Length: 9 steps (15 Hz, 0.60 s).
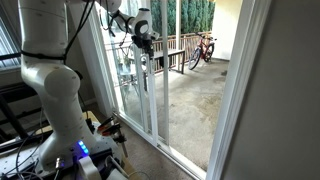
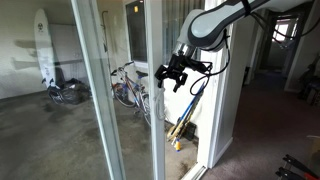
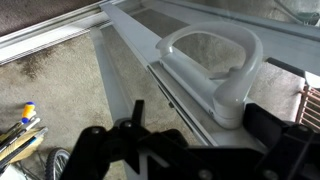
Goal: Slide the glass door to the right
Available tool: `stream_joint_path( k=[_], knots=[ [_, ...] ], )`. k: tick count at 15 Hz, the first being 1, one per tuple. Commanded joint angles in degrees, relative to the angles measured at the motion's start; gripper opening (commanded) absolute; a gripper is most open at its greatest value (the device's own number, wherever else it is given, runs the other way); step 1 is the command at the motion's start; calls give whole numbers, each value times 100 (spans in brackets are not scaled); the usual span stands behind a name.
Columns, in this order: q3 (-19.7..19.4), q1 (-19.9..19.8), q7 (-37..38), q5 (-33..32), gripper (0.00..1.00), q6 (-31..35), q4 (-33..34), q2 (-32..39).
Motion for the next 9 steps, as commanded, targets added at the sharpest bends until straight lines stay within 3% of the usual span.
stream_joint_path(
  k=[1,9],
  knots=[
    [-80,114,274,-289,100,-63,68,255],
    [-155,101,244,-244,100,-205,274,433]
  ],
)
